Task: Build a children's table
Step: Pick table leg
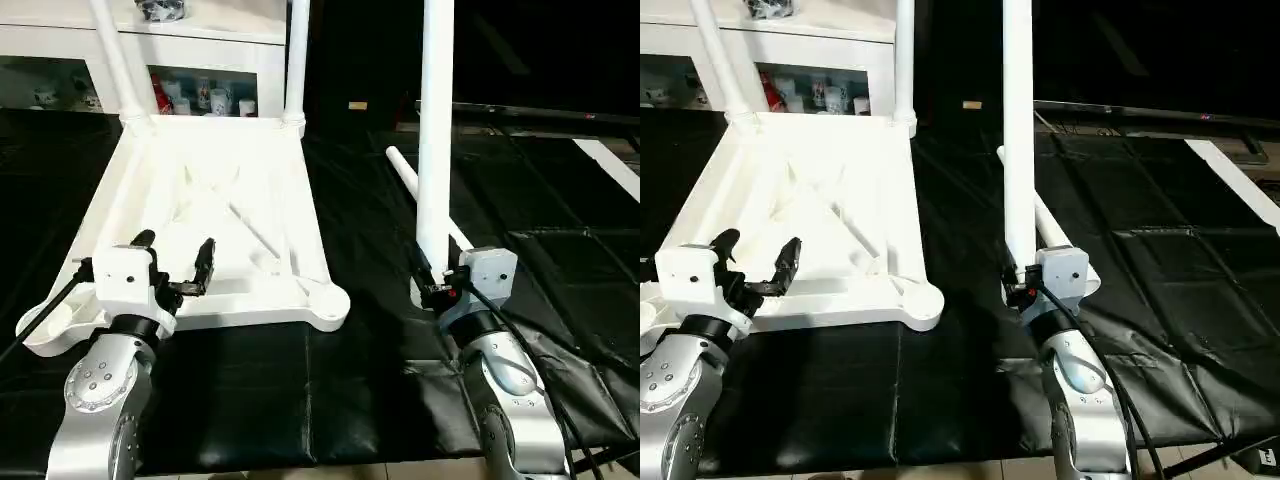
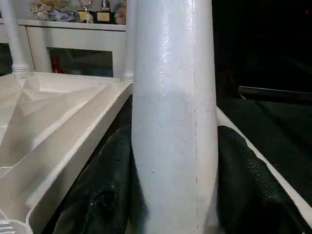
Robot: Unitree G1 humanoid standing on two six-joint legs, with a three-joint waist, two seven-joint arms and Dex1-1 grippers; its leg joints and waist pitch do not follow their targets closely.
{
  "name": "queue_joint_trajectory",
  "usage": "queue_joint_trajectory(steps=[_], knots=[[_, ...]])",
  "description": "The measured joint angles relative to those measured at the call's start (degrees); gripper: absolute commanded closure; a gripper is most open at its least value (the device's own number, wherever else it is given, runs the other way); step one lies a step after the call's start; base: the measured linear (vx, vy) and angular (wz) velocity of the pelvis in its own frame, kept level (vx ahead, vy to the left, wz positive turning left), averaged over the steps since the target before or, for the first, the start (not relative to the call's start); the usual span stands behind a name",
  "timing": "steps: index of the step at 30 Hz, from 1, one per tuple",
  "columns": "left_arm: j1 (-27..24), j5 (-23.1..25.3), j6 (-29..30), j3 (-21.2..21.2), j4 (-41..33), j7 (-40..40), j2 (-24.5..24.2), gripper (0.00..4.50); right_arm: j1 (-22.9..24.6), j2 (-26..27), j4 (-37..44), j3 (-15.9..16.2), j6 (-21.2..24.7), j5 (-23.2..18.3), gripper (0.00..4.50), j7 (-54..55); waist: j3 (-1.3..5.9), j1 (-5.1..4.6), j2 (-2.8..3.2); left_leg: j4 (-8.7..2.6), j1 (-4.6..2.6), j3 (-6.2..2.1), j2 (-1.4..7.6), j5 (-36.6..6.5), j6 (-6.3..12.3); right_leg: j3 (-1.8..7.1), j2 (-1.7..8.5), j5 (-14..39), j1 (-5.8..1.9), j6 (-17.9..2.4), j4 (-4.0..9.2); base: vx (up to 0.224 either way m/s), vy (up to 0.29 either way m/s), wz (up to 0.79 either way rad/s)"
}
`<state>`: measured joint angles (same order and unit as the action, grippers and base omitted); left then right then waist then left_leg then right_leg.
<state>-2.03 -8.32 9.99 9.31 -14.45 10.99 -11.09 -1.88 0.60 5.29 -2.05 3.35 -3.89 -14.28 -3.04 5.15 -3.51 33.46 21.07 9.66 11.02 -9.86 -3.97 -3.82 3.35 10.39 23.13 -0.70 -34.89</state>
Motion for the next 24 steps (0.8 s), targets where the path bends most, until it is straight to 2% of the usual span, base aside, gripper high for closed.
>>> queue_joint_trajectory(steps=[24], knots=[[0.00, 0.00, 0.00, 0.00, 0.00, 0.00, 0.00, 0.00, 0.00, 0.00, 0.00, 0.00, 0.00, 0.00, 2.57, 0.00, 0.00, 0.06, 0.00, 0.00, 0.00, 0.00, 0.00, 0.00, 0.00, 0.00, 0.00, 0.00, 0.00, 0.00, -0.01, 0.000, 0.000, 0.00]])
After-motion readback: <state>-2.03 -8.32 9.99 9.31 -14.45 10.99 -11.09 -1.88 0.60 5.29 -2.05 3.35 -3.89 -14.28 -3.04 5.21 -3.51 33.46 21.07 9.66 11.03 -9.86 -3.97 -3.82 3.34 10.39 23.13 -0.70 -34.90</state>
